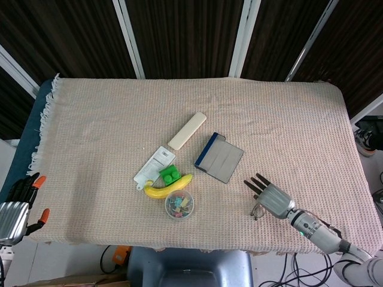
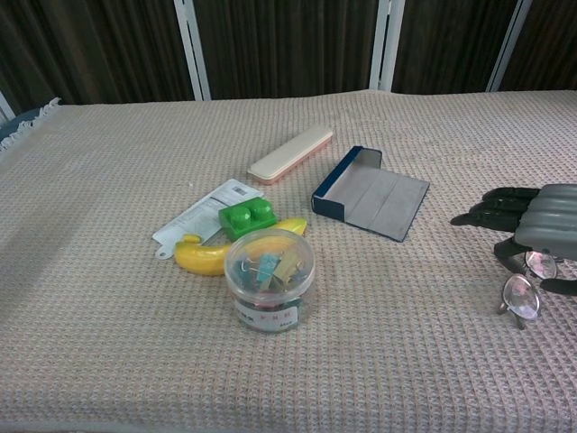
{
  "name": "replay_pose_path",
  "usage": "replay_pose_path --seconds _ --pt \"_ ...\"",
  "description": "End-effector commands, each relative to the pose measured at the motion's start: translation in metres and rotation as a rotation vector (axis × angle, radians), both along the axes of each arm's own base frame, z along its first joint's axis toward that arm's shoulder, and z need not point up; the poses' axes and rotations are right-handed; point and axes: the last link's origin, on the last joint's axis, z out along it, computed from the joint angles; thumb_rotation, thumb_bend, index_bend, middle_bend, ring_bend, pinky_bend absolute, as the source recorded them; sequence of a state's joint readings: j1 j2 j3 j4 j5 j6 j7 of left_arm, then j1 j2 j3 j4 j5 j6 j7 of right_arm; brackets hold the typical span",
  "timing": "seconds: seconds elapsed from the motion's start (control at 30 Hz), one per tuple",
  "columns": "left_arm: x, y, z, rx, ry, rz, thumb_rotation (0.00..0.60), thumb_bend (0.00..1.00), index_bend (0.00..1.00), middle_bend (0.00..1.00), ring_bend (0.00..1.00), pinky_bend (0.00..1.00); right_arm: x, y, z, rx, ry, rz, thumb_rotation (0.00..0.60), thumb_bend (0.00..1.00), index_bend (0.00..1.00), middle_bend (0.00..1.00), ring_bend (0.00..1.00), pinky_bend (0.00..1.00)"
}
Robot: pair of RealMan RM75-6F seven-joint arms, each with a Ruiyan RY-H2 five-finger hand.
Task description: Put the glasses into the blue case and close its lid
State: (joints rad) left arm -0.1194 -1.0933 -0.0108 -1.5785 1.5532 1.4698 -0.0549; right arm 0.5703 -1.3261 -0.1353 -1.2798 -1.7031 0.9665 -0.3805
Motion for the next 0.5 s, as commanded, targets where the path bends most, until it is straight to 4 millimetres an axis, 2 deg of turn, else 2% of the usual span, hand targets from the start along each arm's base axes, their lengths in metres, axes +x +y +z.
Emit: replay_pose_path --seconds 0.03,0.33,0.5 --pt "-0.0002 -0.0003 0.0005 0.002 -0.001 0.001 0.6 0.39 0.0 0.0 0.0 0.08 -0.0004 0.0006 -0.0004 0.001 0.001 0.001 0.6 0.51 0.65 0.01 0.0 0.0" --pt "-0.0003 -0.0008 0.0006 0.002 -0.001 0.0 0.6 0.39 0.0 0.0 0.0 0.08 -0.0006 0.0006 0.0004 -0.01 0.0 0.01 0.6 0.53 0.69 0.02 0.0 0.0" --pt "-0.0002 -0.001 0.0007 0.001 -0.001 -0.002 0.6 0.39 0.0 0.0 0.0 0.08 -0.0006 0.0 0.0006 -0.018 0.002 0.014 0.6 0.58 0.71 0.03 0.0 0.0"
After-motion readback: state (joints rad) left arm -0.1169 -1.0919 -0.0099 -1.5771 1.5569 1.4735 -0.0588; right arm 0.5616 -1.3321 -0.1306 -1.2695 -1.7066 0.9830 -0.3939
